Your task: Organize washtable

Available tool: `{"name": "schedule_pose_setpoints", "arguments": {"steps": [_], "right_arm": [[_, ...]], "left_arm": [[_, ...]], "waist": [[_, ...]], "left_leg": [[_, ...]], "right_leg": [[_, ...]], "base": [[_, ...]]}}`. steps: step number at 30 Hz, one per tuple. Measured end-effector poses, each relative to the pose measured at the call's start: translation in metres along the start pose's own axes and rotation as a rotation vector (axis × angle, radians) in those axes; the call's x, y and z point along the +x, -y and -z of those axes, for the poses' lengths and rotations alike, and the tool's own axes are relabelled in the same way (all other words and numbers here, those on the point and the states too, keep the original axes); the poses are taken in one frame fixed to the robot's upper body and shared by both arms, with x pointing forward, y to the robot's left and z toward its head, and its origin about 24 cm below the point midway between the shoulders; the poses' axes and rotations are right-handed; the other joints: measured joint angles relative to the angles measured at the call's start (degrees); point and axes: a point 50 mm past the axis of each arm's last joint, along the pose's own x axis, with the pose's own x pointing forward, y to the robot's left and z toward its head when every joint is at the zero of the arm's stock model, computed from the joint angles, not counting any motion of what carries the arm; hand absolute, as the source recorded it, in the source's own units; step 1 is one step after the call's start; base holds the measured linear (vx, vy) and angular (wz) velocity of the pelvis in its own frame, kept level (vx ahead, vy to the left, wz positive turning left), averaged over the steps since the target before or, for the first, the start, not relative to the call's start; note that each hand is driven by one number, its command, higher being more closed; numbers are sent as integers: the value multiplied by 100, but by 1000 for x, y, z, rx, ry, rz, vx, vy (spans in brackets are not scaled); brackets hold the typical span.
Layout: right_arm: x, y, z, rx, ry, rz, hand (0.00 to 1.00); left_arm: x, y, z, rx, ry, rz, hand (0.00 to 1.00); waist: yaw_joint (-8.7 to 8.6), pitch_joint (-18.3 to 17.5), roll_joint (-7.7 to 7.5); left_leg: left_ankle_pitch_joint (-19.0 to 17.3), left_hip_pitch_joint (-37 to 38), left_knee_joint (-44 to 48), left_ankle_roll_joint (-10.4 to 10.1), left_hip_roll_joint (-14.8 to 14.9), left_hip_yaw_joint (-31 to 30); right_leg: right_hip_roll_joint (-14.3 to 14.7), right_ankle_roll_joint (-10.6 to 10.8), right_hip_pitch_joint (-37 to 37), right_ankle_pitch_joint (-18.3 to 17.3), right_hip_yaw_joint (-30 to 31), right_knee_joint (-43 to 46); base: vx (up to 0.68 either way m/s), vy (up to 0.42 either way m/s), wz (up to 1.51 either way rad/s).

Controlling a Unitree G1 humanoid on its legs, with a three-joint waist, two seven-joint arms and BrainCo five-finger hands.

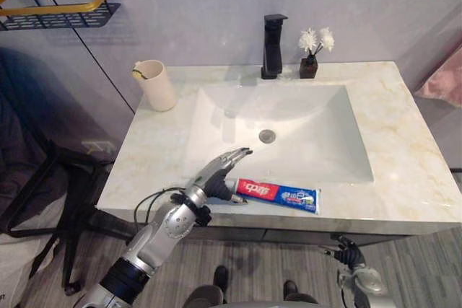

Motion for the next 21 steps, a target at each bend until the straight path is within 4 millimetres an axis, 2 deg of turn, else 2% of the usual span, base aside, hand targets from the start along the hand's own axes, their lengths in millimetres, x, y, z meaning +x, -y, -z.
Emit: {"name": "schedule_pose_setpoints", "arguments": {"steps": [2,3,8,14,21], "right_arm": [[1,0,-1,0,2,0,0],[2,-1,-2,1,4,-2,0],[2,-1,-4,0,12,-4,0],[4,0,-9,-3,26,-4,0],[5,13,-11,44,34,45,0]], "left_arm": [[1,-1,-1,8,7,1,0],[2,0,-2,20,10,7,100],[2,14,8,72,-23,88,100],[5,7,9,108,-21,74,100],[4,-3,15,111,-51,27,100]], "waist": [[-5,0,-1],[-6,-1,-3],[-19,-4,-20],[-129,-25,-42],[-145,-37,-59]], "left_leg": [[33,10,-64,-1,1,-4],[34,10,-69,-1,1,7],[34,10,-79,-1,0,29],[33,77,-131,-1,0,98],[31,176,-179,-2,1,171]], "right_leg": [[0,-6,-4,35,-1,-45],[1,-38,12,84,13,-115],[-1,-10,21,138,49,-191],[-9,-12,21,183,163,-240],[-13,-45,50,254,299,-320]], "base": [[-6,5,-3],[-8,12,-8],[-1,6,-4],[5,6,-9],[-17,7,-11]]}}
